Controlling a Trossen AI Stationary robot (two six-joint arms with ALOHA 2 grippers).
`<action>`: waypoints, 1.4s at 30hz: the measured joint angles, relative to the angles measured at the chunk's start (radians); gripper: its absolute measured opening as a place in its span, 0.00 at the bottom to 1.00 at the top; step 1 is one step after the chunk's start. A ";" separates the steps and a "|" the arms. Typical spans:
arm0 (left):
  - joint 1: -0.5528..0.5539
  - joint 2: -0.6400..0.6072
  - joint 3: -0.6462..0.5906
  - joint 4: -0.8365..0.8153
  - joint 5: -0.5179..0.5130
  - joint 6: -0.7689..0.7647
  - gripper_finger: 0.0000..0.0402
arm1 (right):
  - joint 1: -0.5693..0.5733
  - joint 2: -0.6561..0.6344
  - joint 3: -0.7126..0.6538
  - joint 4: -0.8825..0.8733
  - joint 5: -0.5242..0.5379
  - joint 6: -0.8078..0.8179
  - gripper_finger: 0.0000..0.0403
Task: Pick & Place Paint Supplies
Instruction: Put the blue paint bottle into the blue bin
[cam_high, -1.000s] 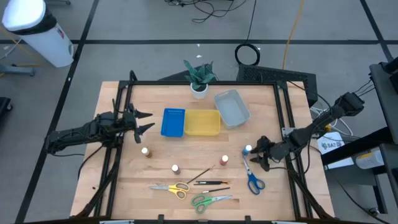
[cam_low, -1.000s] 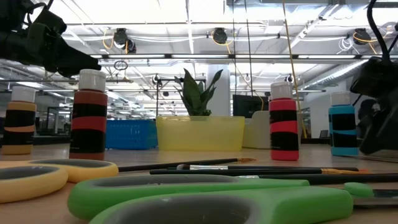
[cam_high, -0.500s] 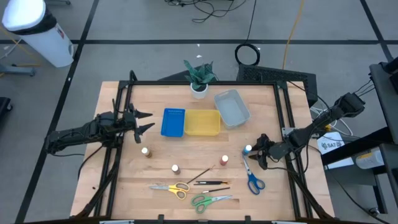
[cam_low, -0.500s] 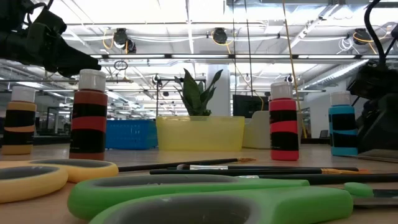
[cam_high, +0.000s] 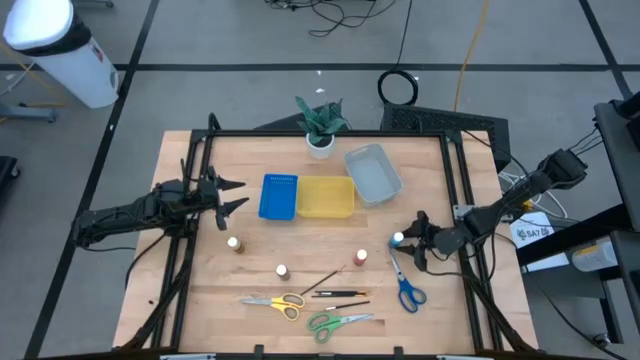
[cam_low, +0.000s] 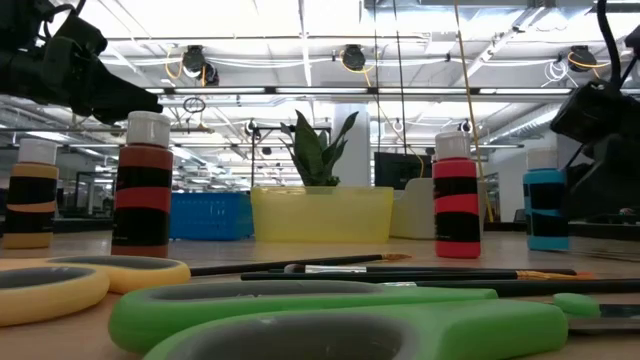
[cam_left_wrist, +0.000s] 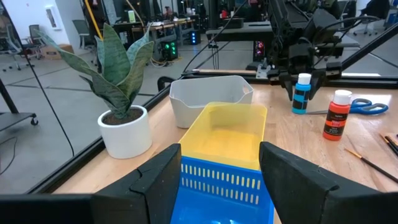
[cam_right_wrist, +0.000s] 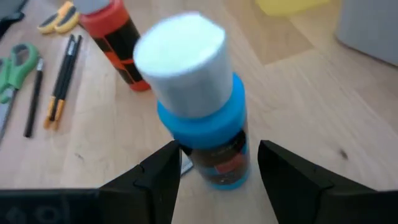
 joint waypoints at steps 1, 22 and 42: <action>0.000 0.000 0.000 0.000 0.000 0.000 0.57 | 0.000 0.007 0.000 0.002 0.000 0.001 0.50; 0.000 0.000 0.000 0.000 0.000 0.000 0.57 | 0.000 0.278 0.000 0.271 0.050 -0.019 0.50; 0.000 0.000 0.000 0.000 0.000 0.000 0.57 | 0.001 0.375 0.011 0.493 0.121 -0.171 0.31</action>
